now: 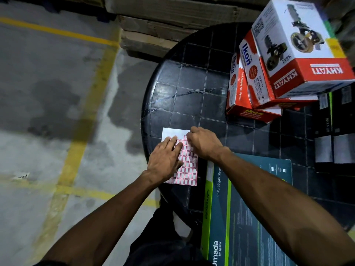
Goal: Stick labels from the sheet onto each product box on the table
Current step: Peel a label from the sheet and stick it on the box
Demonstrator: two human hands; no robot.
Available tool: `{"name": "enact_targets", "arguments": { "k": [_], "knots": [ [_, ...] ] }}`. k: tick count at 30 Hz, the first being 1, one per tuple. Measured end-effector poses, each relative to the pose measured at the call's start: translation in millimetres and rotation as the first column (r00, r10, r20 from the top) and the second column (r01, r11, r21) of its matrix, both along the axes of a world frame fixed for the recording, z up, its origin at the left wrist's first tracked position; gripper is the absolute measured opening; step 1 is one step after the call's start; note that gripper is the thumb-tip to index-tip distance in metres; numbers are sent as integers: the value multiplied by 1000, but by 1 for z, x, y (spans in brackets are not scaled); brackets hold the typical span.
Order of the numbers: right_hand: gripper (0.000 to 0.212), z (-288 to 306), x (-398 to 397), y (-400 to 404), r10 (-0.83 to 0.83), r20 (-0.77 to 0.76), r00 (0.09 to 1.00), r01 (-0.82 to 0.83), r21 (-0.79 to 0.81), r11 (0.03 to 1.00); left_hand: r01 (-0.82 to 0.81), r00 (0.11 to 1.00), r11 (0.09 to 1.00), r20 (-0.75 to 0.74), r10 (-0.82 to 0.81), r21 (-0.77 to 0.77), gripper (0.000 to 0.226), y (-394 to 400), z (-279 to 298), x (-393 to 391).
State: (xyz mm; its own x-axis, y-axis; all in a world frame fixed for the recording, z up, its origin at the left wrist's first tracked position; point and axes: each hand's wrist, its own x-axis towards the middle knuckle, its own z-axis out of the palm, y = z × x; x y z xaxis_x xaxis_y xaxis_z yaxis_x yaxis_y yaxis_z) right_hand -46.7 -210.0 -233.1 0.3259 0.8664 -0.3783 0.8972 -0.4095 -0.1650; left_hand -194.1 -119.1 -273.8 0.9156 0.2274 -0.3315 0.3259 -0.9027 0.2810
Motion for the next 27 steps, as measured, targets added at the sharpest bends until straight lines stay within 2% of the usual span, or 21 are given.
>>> {"name": "enact_targets", "arguments": {
  "k": [5, 8, 11, 13, 19, 27],
  "knots": [
    [16, -4, 6, -1, -298, -107, 949, 306, 76, 949, 0, 1000, 1000, -12, 1, 22, 72, 0, 2, 1],
    [13, 3, 14, -4, -532, -235, 813, 575, 186, 797, 0, 1000, 999, -23, 1, 32, 72, -2, 4, 1],
    [12, 18, 25, -23, -633, -337, 697, 717, 295, 632, -20, 1000, 999, -19, 21, 39, 68, 1, 7, 4],
    [9, 23, 31, -46, -667, -361, 652, 758, 310, 574, -24, 999, 998, -21, 25, 58, 66, 7, 10, 10],
    [21, 28, 21, -125, -792, -298, 533, 837, 324, 442, -1, 1000, 994, -7, 2, 112, 64, 29, 12, 49],
    [16, 4, -2, -150, -794, -235, 561, 806, 373, 459, 74, 997, 987, 0, -75, 144, 67, 31, 11, 126]
  ]
}}
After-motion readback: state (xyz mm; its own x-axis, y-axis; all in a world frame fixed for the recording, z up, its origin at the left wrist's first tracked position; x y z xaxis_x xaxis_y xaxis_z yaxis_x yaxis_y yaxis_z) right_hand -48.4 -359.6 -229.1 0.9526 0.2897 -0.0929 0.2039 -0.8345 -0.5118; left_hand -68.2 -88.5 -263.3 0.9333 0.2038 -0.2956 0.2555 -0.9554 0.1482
